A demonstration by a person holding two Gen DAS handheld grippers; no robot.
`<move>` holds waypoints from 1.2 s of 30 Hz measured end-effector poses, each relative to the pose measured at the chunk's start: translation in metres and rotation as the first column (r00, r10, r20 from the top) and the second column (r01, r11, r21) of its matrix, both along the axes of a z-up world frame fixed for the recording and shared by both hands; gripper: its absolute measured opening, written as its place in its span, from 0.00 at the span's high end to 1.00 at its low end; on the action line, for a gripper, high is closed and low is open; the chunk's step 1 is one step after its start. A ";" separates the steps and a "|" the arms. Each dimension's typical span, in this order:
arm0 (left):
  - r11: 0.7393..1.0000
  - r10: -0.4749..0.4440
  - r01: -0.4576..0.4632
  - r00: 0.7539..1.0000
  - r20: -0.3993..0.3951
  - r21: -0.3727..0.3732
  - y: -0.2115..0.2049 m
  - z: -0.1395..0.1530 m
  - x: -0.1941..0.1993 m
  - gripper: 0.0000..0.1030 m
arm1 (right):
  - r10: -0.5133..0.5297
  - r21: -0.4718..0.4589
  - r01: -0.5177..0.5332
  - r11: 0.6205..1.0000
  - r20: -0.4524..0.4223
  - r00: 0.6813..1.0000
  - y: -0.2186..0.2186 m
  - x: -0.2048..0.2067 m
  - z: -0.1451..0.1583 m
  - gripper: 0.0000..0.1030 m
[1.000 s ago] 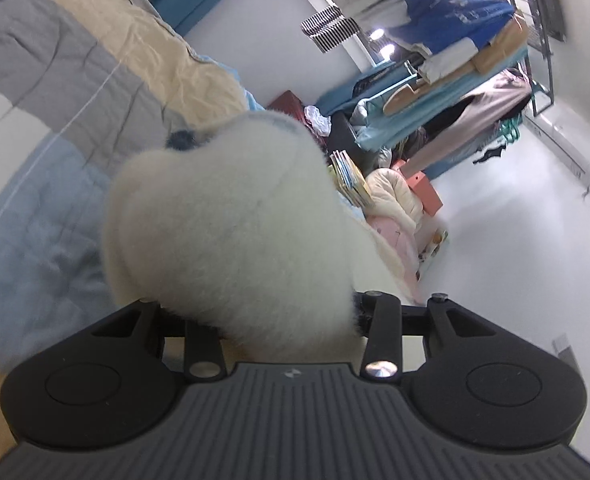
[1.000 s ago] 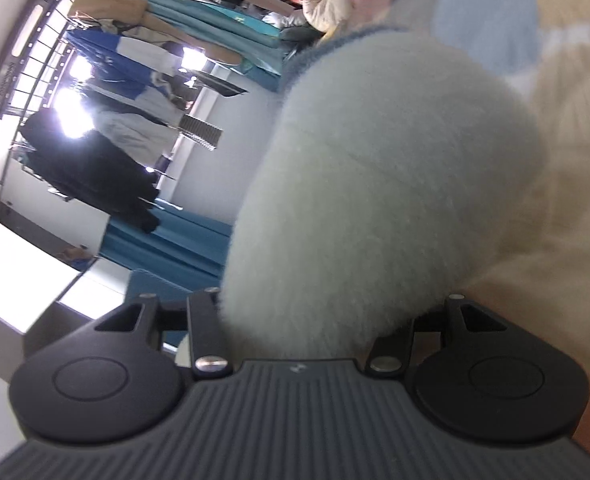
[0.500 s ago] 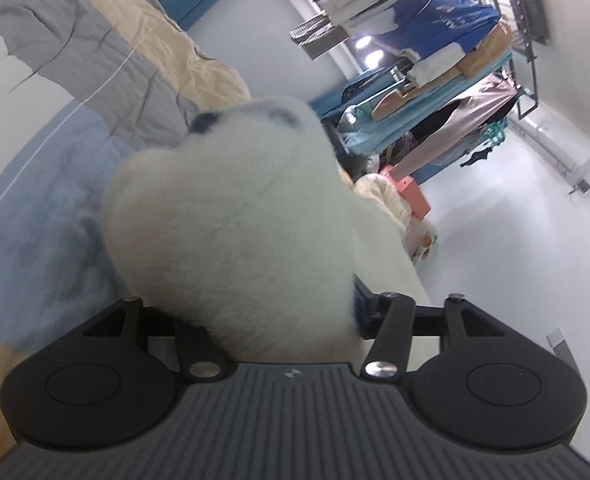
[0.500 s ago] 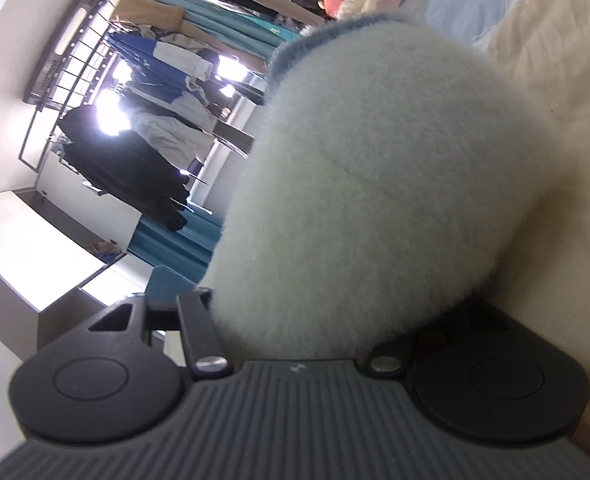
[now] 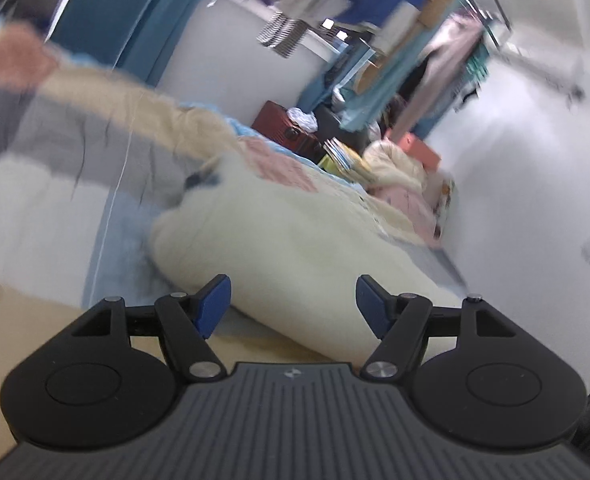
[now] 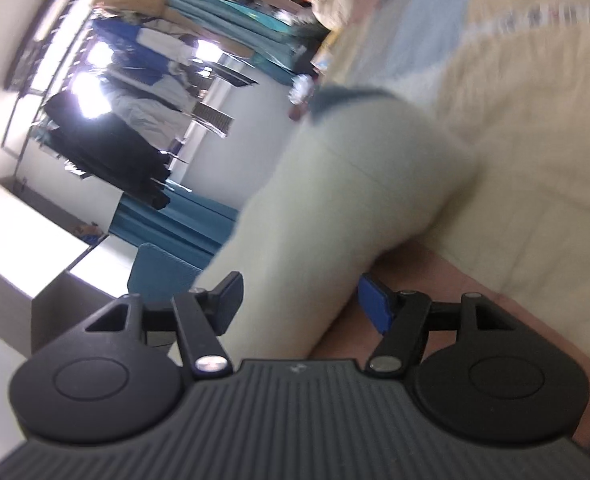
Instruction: Fold large clothes
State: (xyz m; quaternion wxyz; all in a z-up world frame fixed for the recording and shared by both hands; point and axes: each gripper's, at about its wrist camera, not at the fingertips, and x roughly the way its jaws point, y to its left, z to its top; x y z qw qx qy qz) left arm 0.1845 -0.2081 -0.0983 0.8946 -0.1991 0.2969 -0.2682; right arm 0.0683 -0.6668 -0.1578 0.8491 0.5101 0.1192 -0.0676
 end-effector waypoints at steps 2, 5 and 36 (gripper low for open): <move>0.998 -0.028 0.027 0.999 0.020 0.054 -0.004 0.024 -0.016 0.28 | 0.000 -0.033 0.001 0.999 0.032 1.000 0.005 -0.011 0.020 0.35; 0.994 -0.061 0.054 0.996 0.072 0.095 -0.003 0.058 -0.044 0.28 | 0.015 -0.095 -0.007 0.995 0.083 0.996 0.015 -0.025 0.056 0.35; 0.957 -0.137 0.033 0.928 0.346 0.289 0.034 0.174 -0.260 0.28 | 0.089 -0.641 -0.053 0.765 0.023 0.996 0.166 -0.157 0.205 0.35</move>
